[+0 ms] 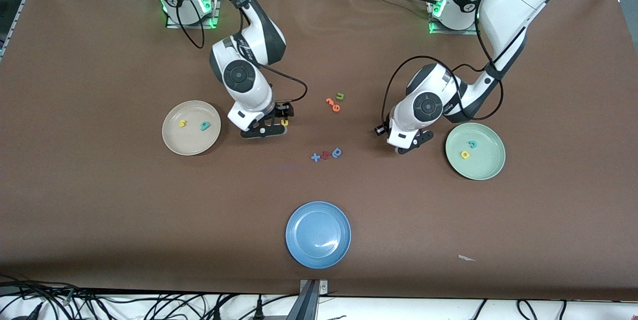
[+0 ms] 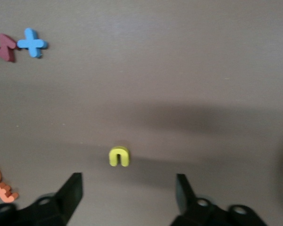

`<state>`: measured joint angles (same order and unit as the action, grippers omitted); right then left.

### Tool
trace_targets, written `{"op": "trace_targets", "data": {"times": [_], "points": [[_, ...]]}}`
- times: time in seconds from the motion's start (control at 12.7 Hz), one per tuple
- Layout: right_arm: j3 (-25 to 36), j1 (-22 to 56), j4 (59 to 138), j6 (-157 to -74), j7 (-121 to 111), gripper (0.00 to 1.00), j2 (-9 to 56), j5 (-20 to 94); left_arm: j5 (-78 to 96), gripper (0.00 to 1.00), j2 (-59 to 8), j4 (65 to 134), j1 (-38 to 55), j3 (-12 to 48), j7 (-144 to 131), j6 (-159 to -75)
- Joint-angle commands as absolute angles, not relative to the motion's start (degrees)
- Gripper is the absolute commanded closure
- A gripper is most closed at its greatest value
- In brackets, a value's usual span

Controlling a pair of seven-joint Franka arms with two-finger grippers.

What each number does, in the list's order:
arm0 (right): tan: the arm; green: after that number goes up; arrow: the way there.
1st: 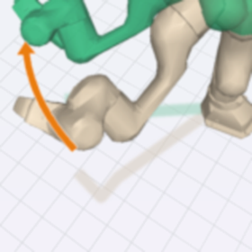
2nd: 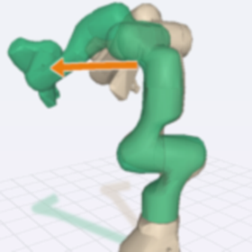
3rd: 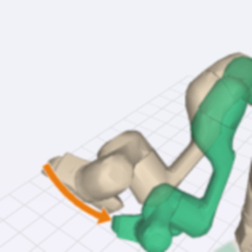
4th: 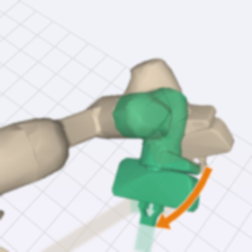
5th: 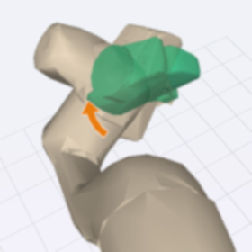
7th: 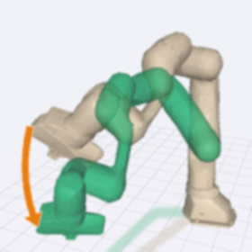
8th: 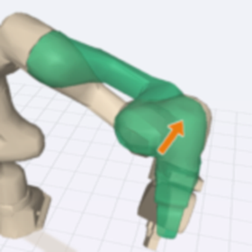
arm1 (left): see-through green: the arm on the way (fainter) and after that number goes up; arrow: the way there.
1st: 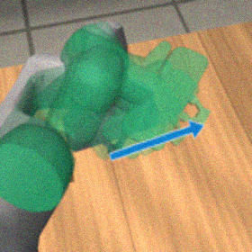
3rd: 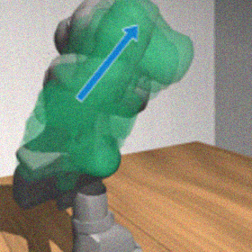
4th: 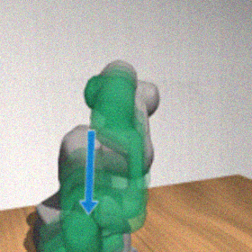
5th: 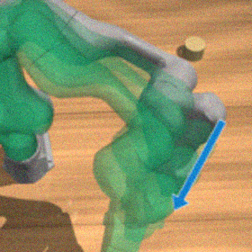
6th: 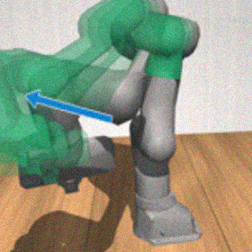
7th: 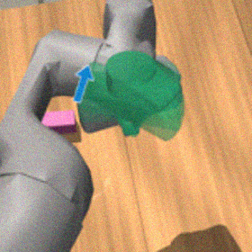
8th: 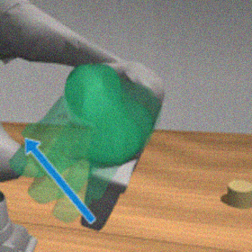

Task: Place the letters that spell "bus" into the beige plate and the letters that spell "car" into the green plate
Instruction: 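Grasp the yellow u with the right gripper while the left gripper grasps teal letter, then carry the u to the cream plate while the left gripper drops its letter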

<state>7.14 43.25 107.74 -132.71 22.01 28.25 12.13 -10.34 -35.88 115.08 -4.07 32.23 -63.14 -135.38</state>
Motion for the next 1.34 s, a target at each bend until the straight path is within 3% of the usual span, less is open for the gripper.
{"op": "trace_targets", "data": {"times": [0.0, 0.24, 0.47, 0.71, 1.26], "points": [[6.9, 44.4, 108.1, -135.3, 24.0, 0.43, 29.4, 12.8, -12.3, 0.60, -36.3, 115.3, -3.6, 31.7, -64.2, -136.1], [6.9, 45.2, 108.5, -138.4, 24.1, 0.43, 31.8, 12.8, -13.2, 0.61, -36.7, 115.3, -3.8, 31.7, -65.1, -136.7], [6.9, 45.8, 109.0, -138.9, 25.3, 0.43, 32.4, 12.8, -13.2, 0.86, -36.7, 115.3, -3.8, 31.7, -65.2, -136.7], [6.9, 46.1, 110.3, -141.9, 25.6, 0.46, 33.4, 12.8, -13.2, 0.96, -36.7, 115.3, -3.8, 31.7, -65.2, -136.7], [6.9, 46.1, 110.7, -143.3, 25.7, 0.59, 33.8, 12.8, -13.1, 1.00, -33.5, 113.6, -6.5, 32.0, -64.1, -135.1]]}}
